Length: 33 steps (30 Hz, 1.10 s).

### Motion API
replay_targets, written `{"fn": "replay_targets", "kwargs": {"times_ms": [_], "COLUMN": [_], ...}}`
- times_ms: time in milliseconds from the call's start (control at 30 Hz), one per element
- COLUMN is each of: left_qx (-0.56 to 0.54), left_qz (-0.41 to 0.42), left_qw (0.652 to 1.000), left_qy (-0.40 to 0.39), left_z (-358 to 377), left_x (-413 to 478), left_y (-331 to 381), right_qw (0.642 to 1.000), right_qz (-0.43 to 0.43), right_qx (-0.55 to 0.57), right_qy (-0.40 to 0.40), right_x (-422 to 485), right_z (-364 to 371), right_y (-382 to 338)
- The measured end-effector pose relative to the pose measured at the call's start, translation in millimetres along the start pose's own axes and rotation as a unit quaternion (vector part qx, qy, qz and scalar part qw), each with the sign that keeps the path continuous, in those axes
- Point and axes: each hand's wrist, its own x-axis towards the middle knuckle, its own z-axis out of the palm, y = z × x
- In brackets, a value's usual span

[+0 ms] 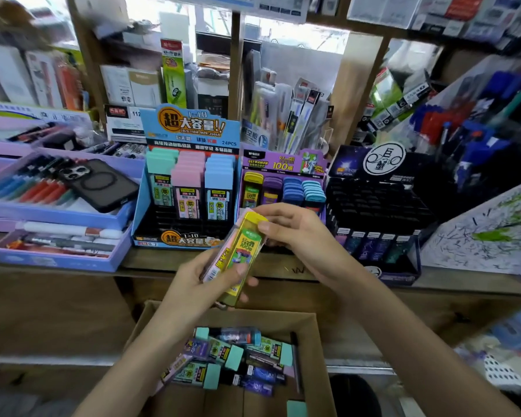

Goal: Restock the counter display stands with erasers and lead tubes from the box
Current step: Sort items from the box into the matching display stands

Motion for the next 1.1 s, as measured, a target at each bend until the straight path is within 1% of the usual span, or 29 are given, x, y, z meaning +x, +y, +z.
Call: {"fn": "replay_targets", "kwargs": {"times_ms": [100, 200, 267, 333, 400, 533, 600, 733, 800, 967, 1100], "left_qx": [-0.002, -0.005, -0.012, -0.013, -0.016, -0.029, -0.033, -0.033, -0.037, -0.037, -0.028], "left_qz": [-0.01, -0.006, -0.004, -0.004, -0.002, -0.003, -0.002, -0.001, 0.0, -0.003, -0.005], "left_qw": [1.0, 0.999, 0.998, 0.997, 0.997, 0.995, 0.995, 0.995, 0.994, 0.994, 0.995], "left_qy": [0.007, 0.032, 0.054, 0.07, 0.082, 0.093, 0.094, 0.098, 0.1, 0.098, 0.092], "left_z": [-9, -21, -31, -41, -49, -57, -58, -59, -59, -58, -58], "left_x": [0, 1, 0, -1, -3, -4, -4, -3, -4, -6, -7], "left_y": [2, -1, -4, -7, -9, -13, -14, -17, -18, -22, -24], "right_qw": [0.999, 0.996, 0.989, 0.978, 0.964, 0.93, 0.916, 0.88, 0.87, 0.864, 0.864], "right_qz": [-0.016, -0.028, -0.057, -0.104, -0.142, -0.15, -0.154, -0.195, -0.2, -0.208, -0.165], "right_qx": [-0.037, -0.01, -0.003, -0.044, -0.119, -0.274, -0.318, -0.4, -0.418, -0.429, -0.453], "right_qy": [0.024, 0.088, 0.139, 0.178, 0.193, 0.194, 0.19, 0.169, 0.167, 0.163, 0.143], "right_x": [13, 31, 44, 54, 61, 69, 70, 73, 76, 80, 84], "right_z": [2, -7, -20, -30, -33, -26, -22, -15, -14, -12, -14], "right_y": [-5, -20, -36, -48, -52, -37, -27, -18, -18, -20, -12]}}
